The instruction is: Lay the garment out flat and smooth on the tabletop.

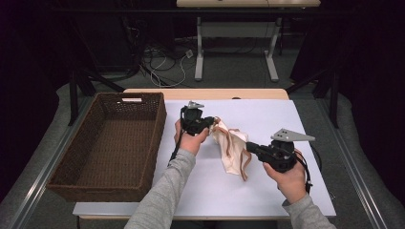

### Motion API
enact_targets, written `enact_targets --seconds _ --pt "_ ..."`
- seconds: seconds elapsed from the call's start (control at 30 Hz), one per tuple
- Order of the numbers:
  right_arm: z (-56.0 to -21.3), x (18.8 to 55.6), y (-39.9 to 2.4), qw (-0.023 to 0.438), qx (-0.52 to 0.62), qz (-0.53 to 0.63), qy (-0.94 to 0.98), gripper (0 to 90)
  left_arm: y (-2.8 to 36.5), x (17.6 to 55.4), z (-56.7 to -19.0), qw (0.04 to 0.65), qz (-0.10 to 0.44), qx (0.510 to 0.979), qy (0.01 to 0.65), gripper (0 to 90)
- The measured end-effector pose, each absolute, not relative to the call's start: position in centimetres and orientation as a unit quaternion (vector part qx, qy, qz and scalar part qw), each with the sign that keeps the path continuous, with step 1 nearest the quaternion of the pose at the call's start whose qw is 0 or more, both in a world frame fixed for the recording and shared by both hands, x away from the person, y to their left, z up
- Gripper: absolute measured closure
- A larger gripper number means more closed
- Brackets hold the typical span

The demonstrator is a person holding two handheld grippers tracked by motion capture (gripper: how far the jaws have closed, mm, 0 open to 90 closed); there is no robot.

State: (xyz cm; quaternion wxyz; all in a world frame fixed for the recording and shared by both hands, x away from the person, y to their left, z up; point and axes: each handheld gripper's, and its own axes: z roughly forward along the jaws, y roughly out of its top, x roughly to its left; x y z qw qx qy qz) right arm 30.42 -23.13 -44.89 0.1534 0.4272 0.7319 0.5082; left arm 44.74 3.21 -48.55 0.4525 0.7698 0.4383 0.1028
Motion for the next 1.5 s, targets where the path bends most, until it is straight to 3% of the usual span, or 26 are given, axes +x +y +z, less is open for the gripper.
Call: enact_targets --seconds 0.2,0.47,0.6,0.73,0.97,1.13,1.5 --pt "-48.8 30.5 -25.6 0.169 0.472 0.467 0.728 90.0 2.6 45.3 -50.7 0.426 0.096 0.780 0.449 83.4" --pt "-51.1 30.3 -28.3 0.166 0.512 0.438 0.720 90.0 3.1 43.2 -49.3 0.454 0.114 0.767 0.440 52.4" --pt "-51.6 30.1 -29.0 0.163 0.521 0.428 0.720 90.0 2.7 41.3 -48.8 0.462 0.120 0.774 0.416 42.6" --pt "-51.8 30.1 -29.1 0.161 0.524 0.429 0.717 90.0 2.3 39.6 -49.3 0.459 0.113 0.783 0.403 39.0" --pt "-51.9 30.2 -29.3 0.167 0.525 0.427 0.717 90.0 1.0 37.2 -51.3 0.447 0.114 0.798 0.387 39.0" --pt "-52.0 30.2 -29.2 0.170 0.525 0.425 0.718 90.0 -0.1 35.7 -52.5 0.441 0.082 0.802 0.394 40.8" --pt "-52.1 30.2 -29.2 0.167 0.526 0.423 0.718 90.0 -2.1 34.3 -55.2 0.394 0.099 0.829 0.383 48.8"
